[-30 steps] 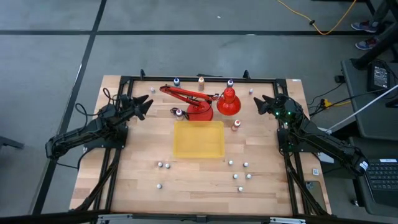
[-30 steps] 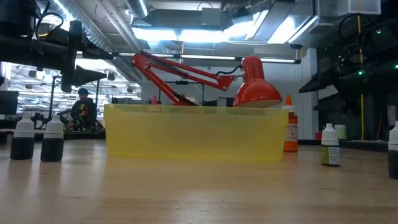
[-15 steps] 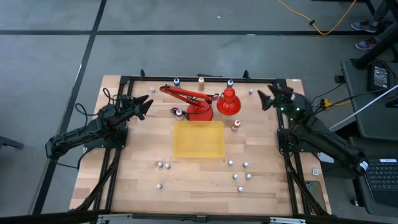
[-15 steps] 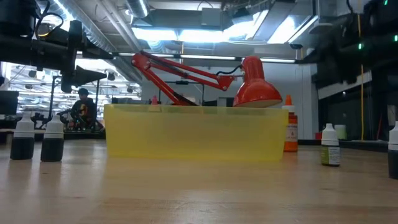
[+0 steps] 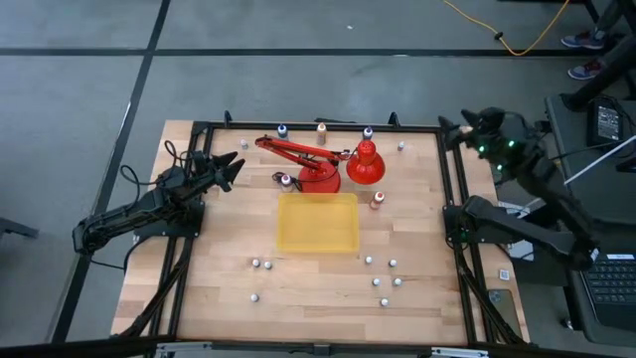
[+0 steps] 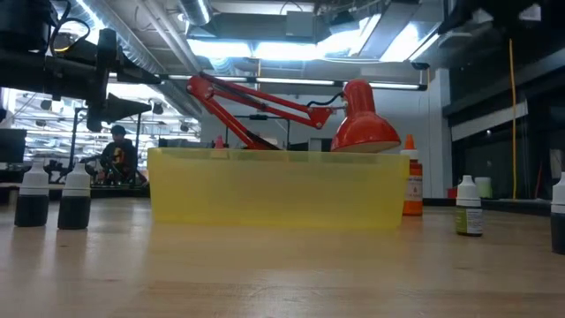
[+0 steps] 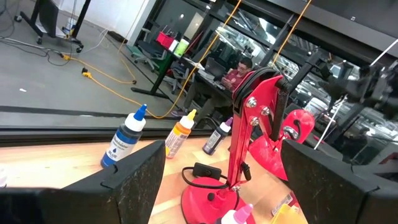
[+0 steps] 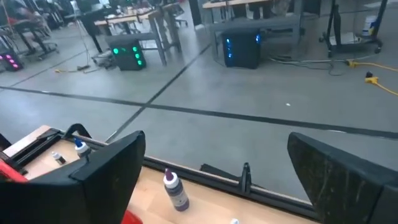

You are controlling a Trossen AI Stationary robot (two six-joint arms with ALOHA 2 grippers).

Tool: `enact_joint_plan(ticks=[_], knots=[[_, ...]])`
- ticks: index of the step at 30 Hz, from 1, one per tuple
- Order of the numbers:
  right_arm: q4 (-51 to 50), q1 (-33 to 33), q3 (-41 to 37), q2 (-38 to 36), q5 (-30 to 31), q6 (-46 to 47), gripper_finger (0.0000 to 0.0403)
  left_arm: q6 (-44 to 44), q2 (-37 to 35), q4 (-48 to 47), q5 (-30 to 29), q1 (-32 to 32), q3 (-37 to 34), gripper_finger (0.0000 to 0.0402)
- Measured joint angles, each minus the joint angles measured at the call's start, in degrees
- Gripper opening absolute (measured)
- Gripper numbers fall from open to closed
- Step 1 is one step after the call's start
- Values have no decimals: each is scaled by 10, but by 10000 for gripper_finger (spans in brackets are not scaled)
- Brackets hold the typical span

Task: Pick & Place food coloring
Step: Put the small black food bottle into the yellow bin

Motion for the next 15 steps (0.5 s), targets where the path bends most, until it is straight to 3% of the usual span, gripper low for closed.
enact_joint_plan(ticks=[15], knots=[[-237, 0, 405, 263, 133, 27, 393, 0, 0, 0, 0, 0, 0, 311]])
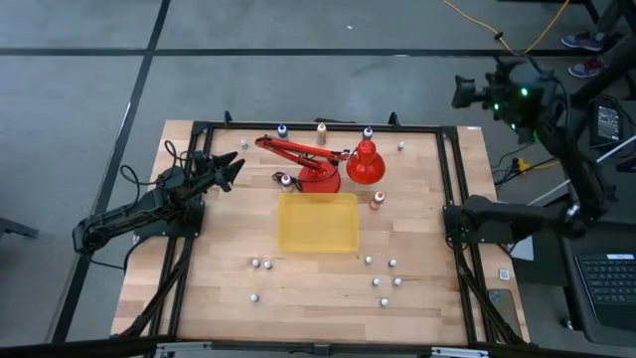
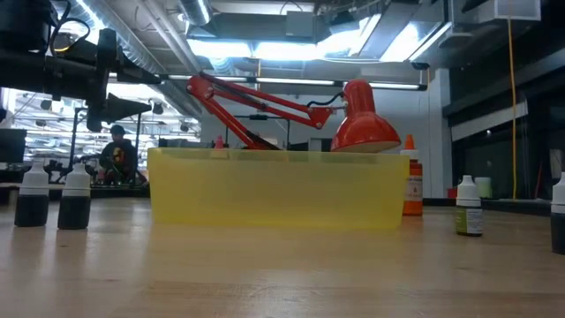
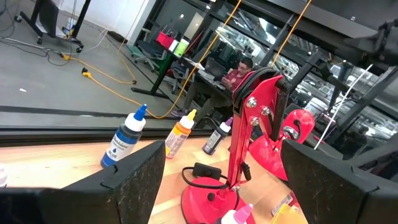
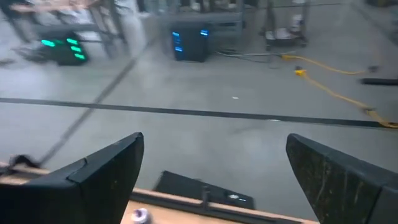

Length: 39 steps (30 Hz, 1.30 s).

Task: Pick & Place food coloring
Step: Put the small black food bottle into the yellow bin

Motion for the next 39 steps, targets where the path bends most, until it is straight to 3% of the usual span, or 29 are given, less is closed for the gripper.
enact_joint_plan(ticks=[3, 9, 14, 20, 24, 28, 39], knots=[[-62, 0, 74, 62, 34, 29, 393, 0, 0, 0, 0, 0, 0, 311], [-169, -13, 192, 178, 47, 76, 393, 0, 0, 0, 0, 0, 0, 313], [-243, -25, 245, 246, 94, 127, 393, 0, 0, 0, 0, 0, 0, 311], [-291, -25, 258, 270, 119, 161, 393, 0, 0, 0, 0, 0, 0, 313], [-283, -25, 225, 276, 53, 171, 393, 0, 0, 0, 0, 0, 0, 311], [-255, -25, 143, 279, 40, 182, 393, 0, 0, 0, 0, 0, 0, 311], [-63, -56, -105, 273, -39, 237, 393, 0, 0, 0, 0, 0, 0, 311]])
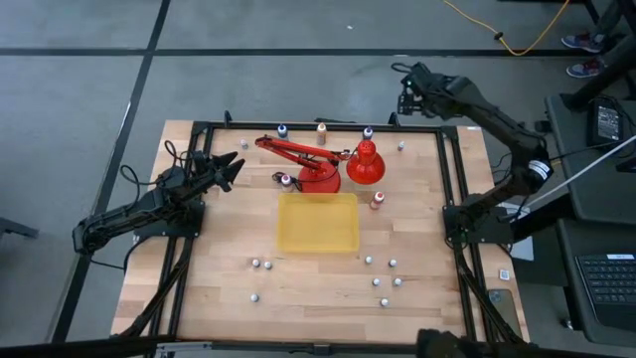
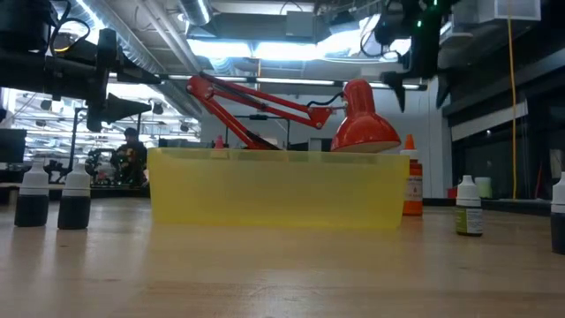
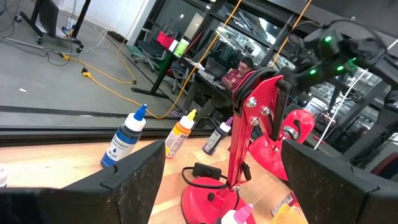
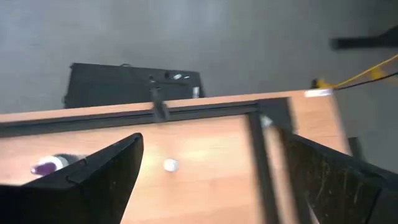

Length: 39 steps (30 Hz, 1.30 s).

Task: Pick & Place food coloring
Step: Put the small black food bottle into the yellow bin

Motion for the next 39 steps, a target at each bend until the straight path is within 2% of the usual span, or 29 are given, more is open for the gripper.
enact_joint_plan(ticks=[3, 7, 15, 39], knots=[[44, -8, -33, 7, -6, 3, 393, 0, 0, 0, 0, 0, 0, 311], [51, -23, -49, 37, -34, 17, 393, 0, 0, 0, 0, 0, 0, 311], [54, -39, -51, 99, -90, 17, 393, 0, 0, 0, 0, 0, 0, 312], [95, -60, -72, 216, -167, -2, 393, 0, 0, 0, 0, 0, 0, 313]])
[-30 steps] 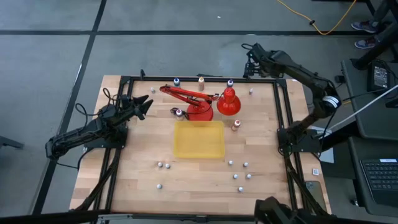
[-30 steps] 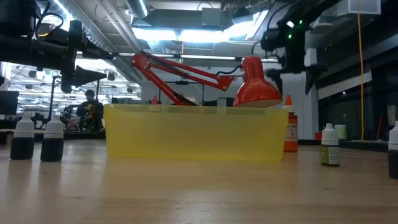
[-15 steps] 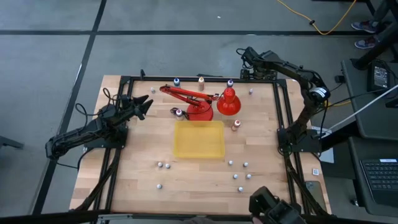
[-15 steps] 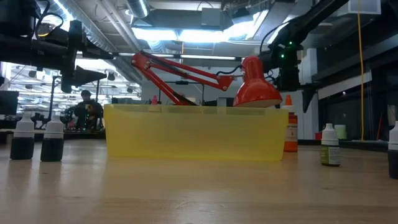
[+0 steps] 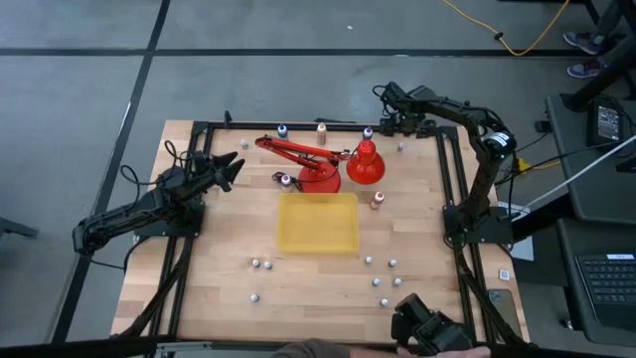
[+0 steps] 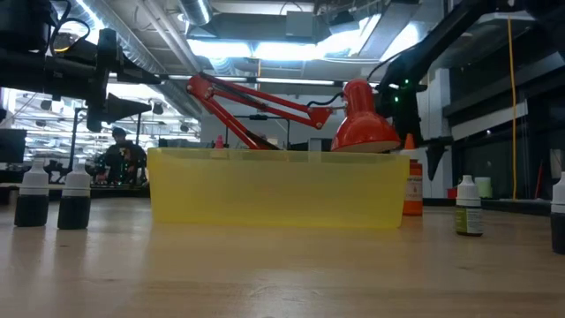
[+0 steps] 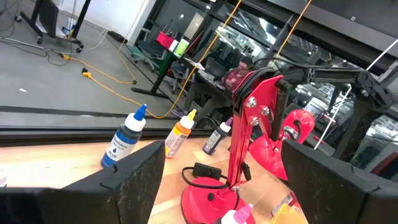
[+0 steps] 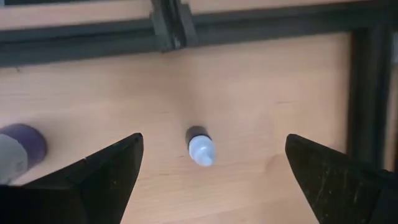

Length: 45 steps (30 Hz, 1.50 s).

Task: Pick & Place food coloring
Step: Put the small black food bottle into the yellow bin

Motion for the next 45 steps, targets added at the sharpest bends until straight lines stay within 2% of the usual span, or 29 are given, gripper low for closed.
enact_joint_plan(ticks=[8, 21, 37, 45], knots=[[54, 0, -56, 2, -35, 2, 393, 0, 0, 0, 0, 0, 0, 312], [88, -2, -65, 2, -38, -28, 382, 0, 0, 0, 0, 0, 0, 311], [87, -2, -65, 2, -38, -27, 213, 0, 0, 0, 0, 0, 0, 313], [86, -2, -65, 2, -38, -25, 143, 0, 0, 0, 0, 0, 0, 311]])
